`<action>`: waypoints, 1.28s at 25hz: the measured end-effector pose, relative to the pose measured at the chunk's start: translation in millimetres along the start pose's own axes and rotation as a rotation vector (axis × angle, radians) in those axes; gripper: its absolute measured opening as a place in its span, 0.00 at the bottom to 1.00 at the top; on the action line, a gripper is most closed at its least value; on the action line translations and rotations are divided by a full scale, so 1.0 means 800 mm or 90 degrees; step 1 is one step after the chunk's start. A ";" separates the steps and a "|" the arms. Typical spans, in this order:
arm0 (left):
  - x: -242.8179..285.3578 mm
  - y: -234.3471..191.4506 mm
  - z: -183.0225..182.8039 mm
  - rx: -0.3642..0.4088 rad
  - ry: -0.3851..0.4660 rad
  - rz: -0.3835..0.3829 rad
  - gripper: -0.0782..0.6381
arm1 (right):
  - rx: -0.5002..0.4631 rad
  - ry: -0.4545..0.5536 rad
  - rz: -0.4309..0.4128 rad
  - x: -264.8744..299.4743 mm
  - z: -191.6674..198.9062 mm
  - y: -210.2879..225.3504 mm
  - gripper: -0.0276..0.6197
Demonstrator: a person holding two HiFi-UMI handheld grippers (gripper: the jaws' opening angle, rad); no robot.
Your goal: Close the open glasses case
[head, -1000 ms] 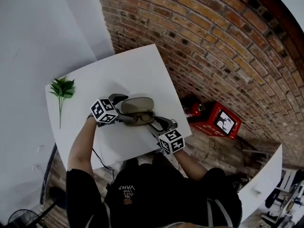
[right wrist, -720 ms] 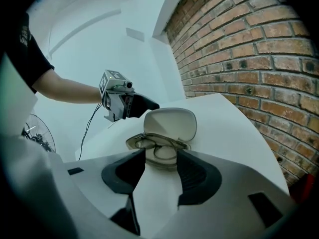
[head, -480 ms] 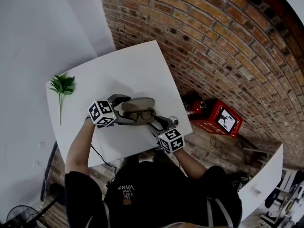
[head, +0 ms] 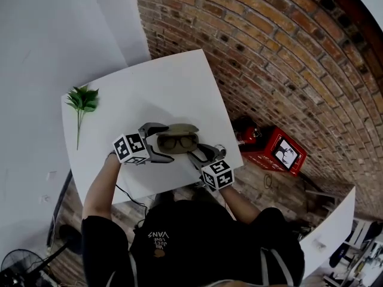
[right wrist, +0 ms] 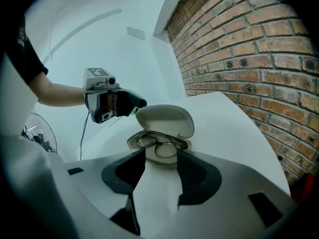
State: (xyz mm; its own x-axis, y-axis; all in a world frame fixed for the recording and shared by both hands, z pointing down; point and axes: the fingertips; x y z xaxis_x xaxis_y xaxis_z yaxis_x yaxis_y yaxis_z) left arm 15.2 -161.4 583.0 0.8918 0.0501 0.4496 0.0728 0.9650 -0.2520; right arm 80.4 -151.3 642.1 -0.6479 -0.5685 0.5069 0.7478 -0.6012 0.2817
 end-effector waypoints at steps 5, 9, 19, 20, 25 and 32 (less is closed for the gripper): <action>0.005 0.017 0.008 0.006 -0.003 -0.009 0.79 | 0.003 0.018 0.003 -0.009 -0.012 0.003 0.35; 0.009 0.025 0.013 -0.001 0.003 -0.021 0.79 | 0.007 0.036 0.005 -0.015 -0.022 0.002 0.35; 0.020 0.052 0.031 -0.013 -0.006 -0.032 0.78 | 0.008 0.079 0.004 -0.029 -0.042 -0.004 0.33; 0.021 0.055 0.034 -0.015 -0.007 -0.032 0.78 | 0.009 0.083 0.004 -0.029 -0.043 -0.005 0.33; 0.029 0.069 0.052 -0.029 -0.014 -0.030 0.75 | 0.005 0.083 0.002 -0.022 -0.047 -0.006 0.32; 0.040 0.074 0.069 -0.056 -0.017 -0.040 0.75 | 0.001 0.076 0.004 -0.003 -0.047 -0.005 0.30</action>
State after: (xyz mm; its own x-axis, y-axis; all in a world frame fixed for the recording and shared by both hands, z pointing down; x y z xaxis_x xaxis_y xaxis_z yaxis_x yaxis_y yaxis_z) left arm 23.6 -88.6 630.1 0.8720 -0.0011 0.4896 0.1680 0.9400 -0.2970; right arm 73.3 -168.6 609.6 -0.6553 -0.6359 0.4076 0.7525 -0.5964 0.2793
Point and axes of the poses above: the fingertips, and each gripper's own axes: x forward along the fingers, y to its right, z out of its underside, and after that the axes turned 4 degrees about y, right-handed
